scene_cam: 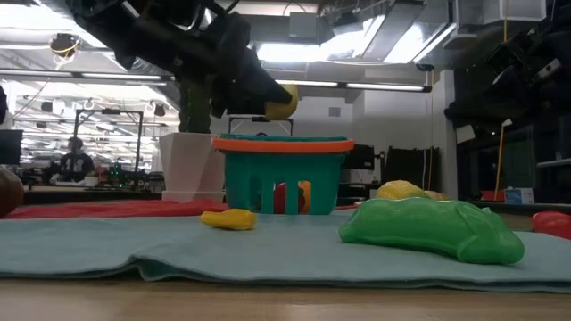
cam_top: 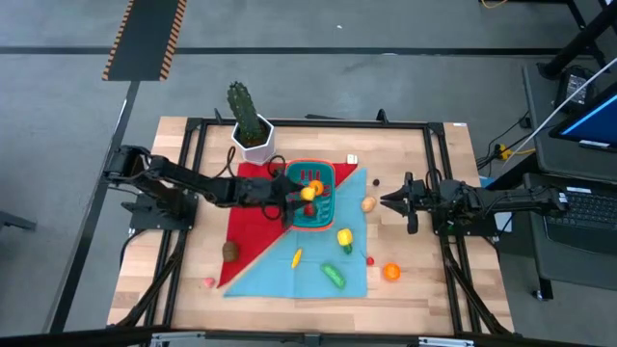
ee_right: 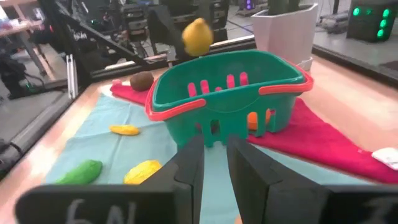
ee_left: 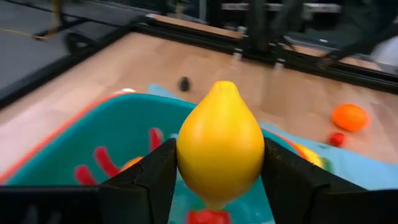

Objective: Pick and placing Produce into tupperware
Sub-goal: Put the lemon into the basket

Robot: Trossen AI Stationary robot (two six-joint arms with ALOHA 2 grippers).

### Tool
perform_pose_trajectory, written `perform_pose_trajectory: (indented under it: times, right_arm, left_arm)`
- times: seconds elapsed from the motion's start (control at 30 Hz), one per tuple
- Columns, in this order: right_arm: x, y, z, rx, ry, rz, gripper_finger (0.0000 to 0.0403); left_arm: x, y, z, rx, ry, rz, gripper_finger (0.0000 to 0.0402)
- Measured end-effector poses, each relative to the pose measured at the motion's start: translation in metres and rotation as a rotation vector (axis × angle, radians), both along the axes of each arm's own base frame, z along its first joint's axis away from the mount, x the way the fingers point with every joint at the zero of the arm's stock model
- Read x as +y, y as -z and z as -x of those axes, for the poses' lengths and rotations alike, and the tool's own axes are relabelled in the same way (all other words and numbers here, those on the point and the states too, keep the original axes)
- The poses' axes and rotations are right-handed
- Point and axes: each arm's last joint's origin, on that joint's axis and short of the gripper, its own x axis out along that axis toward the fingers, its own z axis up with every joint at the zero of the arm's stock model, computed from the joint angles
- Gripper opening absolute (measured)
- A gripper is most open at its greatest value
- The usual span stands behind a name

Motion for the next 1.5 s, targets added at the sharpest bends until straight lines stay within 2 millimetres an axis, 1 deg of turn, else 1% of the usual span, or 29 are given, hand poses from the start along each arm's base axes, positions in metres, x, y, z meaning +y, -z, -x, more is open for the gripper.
perform_pose_trajectory:
  times: [0.1, 0.17, 0.4, 0.5, 0.57, 0.77, 0.87, 0.93, 1.1, 1.5]
  right_arm:
    - [0.0, 0.0, 0.0, 0.002, -0.006, 0.07, 0.0073]
    - [-0.001, -0.001, 0.0, -0.003, 0.003, 0.11, 0.0073]
    - [-0.003, -0.001, 0.0, -0.005, 0.077, 0.091, 0.0073]
    - [-0.003, -0.001, 0.0, -0.005, 0.077, 0.089, 0.0073]
    - [-0.003, -0.001, 0.0, -0.005, 0.077, 0.089, 0.0073]
    - [-0.003, -0.001, 0.0, -0.004, 0.077, 0.088, 0.0073]
    - [-0.003, -0.001, 0.0, -0.004, 0.077, 0.087, 0.0073]
    - [-0.003, -0.001, 0.0, -0.004, 0.077, 0.087, 0.0073]
    - [-0.003, -0.001, 0.0, -0.004, 0.077, 0.087, 0.0073]
    - [-0.003, -0.001, 0.0, -0.004, 0.076, 0.087, 0.0073]
  left_arm:
    - [0.004, -0.001, 0.0, 0.002, -0.087, -0.036, 0.0191]
    - [0.006, -0.003, -0.001, 0.001, -0.109, -0.061, 0.0191]
    - [0.012, -0.003, -0.001, 0.008, -0.134, -0.05, 0.0191]
    - [0.013, -0.002, -0.002, 0.082, -0.14, -0.023, 0.0191]
    - [0.013, -0.007, -0.006, 0.16, -0.134, -0.018, 0.0191]
    - [0.015, -0.033, -0.013, 0.37, -0.129, -0.016, 0.0191]
    - [0.02, -0.045, -0.016, 0.408, -0.11, 0.033, 0.0191]
    - [0.023, -0.048, -0.018, 0.43, -0.094, 0.055, 0.0191]
    - [0.032, -0.045, -0.026, 0.501, -0.088, 0.088, 0.0191]
    - [0.043, -0.011, -0.042, 0.605, -0.064, 0.142, 0.0191]
